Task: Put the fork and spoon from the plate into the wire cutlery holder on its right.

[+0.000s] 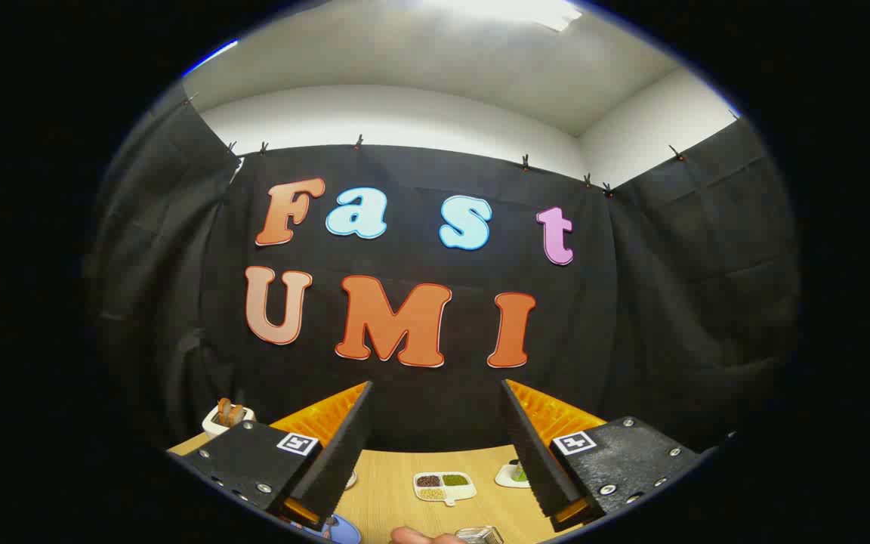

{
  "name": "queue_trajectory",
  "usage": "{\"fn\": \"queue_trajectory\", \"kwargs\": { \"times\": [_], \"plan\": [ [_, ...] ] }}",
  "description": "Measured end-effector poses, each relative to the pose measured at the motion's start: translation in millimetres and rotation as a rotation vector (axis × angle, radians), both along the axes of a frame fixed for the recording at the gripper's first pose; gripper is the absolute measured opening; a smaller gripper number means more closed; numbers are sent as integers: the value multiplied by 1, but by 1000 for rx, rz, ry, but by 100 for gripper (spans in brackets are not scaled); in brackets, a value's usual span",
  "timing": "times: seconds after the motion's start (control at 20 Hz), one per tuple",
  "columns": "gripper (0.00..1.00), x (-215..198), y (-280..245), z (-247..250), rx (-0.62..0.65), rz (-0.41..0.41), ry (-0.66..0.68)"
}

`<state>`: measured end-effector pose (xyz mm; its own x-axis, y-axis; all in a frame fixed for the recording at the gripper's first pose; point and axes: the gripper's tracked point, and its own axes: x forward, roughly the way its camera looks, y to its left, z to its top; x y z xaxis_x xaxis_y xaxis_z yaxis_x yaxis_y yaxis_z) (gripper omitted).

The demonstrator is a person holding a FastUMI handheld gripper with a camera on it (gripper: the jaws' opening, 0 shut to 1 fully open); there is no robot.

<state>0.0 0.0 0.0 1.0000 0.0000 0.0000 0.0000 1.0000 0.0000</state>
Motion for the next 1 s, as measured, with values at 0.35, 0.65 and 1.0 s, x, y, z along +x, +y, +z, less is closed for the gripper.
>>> {"fn": "queue_trajectory", "kwargs": {
  "times": [0.35, 0.65, 1.0],
  "plan": [
    [96, 3, 10, 2, -10, 72, -20],
    [98, 10, 13, 14, 7, 95, -53],
    [98, 16, 20, -11, -1, 116, 21]
  ]
}}
